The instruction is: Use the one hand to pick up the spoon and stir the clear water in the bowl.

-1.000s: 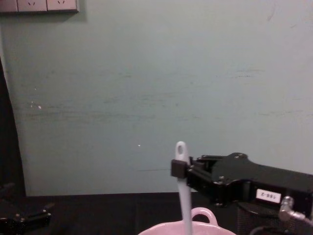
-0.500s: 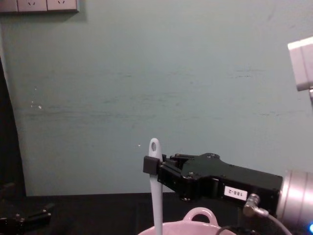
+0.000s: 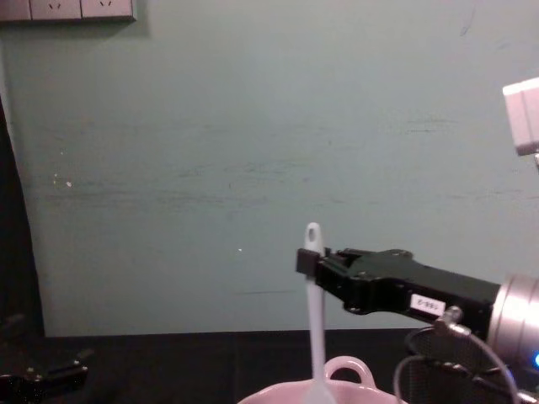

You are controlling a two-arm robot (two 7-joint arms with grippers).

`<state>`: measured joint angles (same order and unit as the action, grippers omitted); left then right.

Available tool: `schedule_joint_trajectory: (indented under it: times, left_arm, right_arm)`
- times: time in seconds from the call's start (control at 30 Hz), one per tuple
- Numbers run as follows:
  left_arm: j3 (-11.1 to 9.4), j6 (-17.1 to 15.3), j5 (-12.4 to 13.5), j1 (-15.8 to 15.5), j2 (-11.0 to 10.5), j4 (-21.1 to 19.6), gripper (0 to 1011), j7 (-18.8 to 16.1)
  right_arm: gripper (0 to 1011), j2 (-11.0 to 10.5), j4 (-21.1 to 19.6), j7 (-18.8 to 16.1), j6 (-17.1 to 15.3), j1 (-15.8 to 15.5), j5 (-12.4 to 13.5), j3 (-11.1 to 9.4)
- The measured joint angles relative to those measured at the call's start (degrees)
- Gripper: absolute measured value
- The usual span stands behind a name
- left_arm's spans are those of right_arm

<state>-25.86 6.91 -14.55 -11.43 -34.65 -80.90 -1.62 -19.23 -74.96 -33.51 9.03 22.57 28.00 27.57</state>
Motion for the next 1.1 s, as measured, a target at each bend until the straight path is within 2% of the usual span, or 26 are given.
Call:
schedule_joint_trajectory:
  times: [0.27, 0.53, 0.83, 1.1]
  left_arm:
    - [0.0, 0.0, 0.0, 0.0, 0.0, 0.0, 1005, 0.0]
    - [0.0, 0.0, 0.0, 0.0, 0.0, 0.0, 1005, 0.0]
    - [0.0, 0.0, 0.0, 0.0, 0.0, 0.0, 1005, 0.0]
    - [0.0, 0.0, 0.0, 0.0, 0.0, 0.0, 1005, 0.0]
  right_arm:
    - [114, -2.11, -1.79, 0.51, 0.17, -1.05, -1.09, -1.73]
    - [114, -4.34, -5.45, -0.39, -0.42, -3.1, -1.84, -1.83]
    - [114, -5.49, -10.59, -2.6, -1.64, -6.29, -0.85, 0.13]
    - [114, -4.35, -11.29, -3.09, -2.13, -6.47, 0.24, 1.86]
